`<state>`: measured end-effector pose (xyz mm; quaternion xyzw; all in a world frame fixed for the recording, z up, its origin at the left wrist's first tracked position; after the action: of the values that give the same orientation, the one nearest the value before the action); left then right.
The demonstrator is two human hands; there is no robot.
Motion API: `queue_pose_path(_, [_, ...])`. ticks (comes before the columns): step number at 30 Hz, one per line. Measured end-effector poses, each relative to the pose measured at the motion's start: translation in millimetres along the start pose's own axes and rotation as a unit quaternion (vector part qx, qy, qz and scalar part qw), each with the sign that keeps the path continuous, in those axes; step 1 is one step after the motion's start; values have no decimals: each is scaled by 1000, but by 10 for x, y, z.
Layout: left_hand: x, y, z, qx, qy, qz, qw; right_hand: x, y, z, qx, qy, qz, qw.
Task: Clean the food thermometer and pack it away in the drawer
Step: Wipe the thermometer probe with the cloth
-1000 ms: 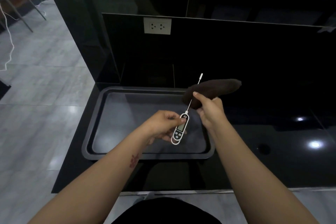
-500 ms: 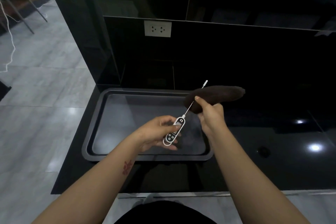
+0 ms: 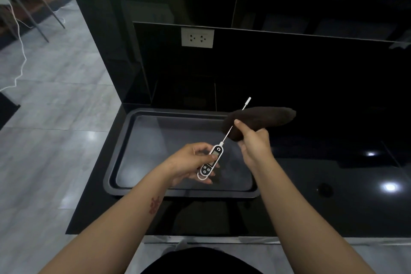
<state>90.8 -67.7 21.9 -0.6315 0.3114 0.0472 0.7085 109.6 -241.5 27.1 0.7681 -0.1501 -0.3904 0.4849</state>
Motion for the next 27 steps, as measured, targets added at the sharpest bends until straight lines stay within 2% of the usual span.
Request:
queue_pose_path(6, [4, 2, 269, 16, -16, 6, 1000, 85, -40, 120, 62, 34, -118, 990])
queue_pose_path(9, [-11, 26, 334, 41, 1, 14, 999, 290, 158, 232, 99, 21, -114, 988])
queue_pose_path(12, [3, 60, 308, 57, 21, 23, 998, 386, 304, 223, 86, 32, -104, 990])
queue_pose_path(16, [36, 82, 270, 65, 36, 28, 997, 386, 340, 67, 15, 98, -79, 992])
queue_pose_path(21, [50, 129, 308, 88, 32, 27, 995, 498, 389, 46, -98, 98, 13, 990])
queue_pose_path(24, [69, 160, 381, 112, 17, 29, 993, 578, 430, 12, -248, 116, 73, 959])
queue_pose_path(27, [75, 170, 447, 128, 17, 37, 991, 622, 445, -25, -339, 139, 81, 927])
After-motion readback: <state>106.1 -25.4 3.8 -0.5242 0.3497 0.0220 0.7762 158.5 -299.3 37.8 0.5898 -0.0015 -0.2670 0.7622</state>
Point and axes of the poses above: each hand's wrist, its own x-axis towards the middle knuckle, its own z-axis out of the back of the hand, y = z × x, the point moved 7 cm from there along x, towards the middle knuckle, and after that the axes turned 13 degrees about -y, right-handed, at the moved point
